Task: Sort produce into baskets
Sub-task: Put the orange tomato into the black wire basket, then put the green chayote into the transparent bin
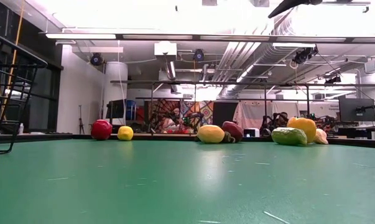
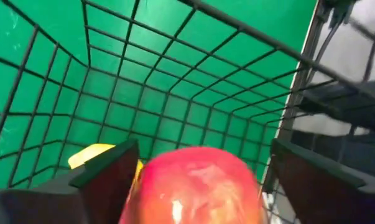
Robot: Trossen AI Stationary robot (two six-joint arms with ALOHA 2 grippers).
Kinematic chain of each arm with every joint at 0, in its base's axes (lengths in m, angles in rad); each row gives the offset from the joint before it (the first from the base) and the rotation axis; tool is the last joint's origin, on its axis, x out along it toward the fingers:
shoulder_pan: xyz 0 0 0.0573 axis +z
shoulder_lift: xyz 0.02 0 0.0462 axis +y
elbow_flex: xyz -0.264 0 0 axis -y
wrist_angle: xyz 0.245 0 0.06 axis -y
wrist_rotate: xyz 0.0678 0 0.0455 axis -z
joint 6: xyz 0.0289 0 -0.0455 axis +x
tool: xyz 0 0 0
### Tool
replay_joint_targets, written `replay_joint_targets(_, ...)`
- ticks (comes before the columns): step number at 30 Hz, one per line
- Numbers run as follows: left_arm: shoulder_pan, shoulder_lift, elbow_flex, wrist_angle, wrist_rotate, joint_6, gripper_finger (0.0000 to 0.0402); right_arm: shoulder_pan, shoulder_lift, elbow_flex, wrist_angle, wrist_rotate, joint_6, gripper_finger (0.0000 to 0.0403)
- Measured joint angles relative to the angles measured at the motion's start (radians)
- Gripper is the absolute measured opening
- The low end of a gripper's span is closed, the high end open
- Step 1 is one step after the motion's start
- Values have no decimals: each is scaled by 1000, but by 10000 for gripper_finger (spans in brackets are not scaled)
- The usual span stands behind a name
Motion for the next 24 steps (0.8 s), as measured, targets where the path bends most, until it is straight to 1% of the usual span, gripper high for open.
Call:
replay_joint_targets(2, 21, 0, -1, -2, 4, 18, 386, 0, 0, 0, 0, 0, 1, 374)
replay_joint_targets(3, 34, -3, 0, -2, 3, 25, 392, 0, 0, 0, 0, 0, 1, 374)
replay_joint_targets(6, 64, -17, 20, -2, -32, 57, 392, 0, 0, 0, 0, 22, 24, 374)
replay_joint_targets(9, 78, -46, 51, 5, -140, 111, 390, 0, 0, 0, 11, 127, 93, 374)
replay_joint_targets(10, 80, -55, 58, 8, -183, 126, 390, 0, 0, 0, 15, 147, 123, 374)
replay_joint_targets(13, 104, -83, 68, 11, -293, 147, 390, -3, 5, 0, 23, 150, 155, 374)
replay_joint_targets(16, 180, -96, 68, 6, -335, 147, 390, -44, 31, 0, 7, 86, 174, 374)
replay_joint_targets(18, 263, -99, 68, 5, -330, 169, 390, -114, 64, 0, -64, -16, 220, 374)
replay_joint_targets(19, 310, -100, 68, 7, -317, 192, 390, -163, 85, 0, -114, -82, 216, 374)
replay_joint_targets(21, 419, -100, 68, 27, -265, 258, 390, -272, 145, 0, -241, -206, 138, 374)
replay_joint_targets(24, 597, -100, 68, 96, -184, 376, 390, -437, 245, -1, -348, -281, -69, 374)
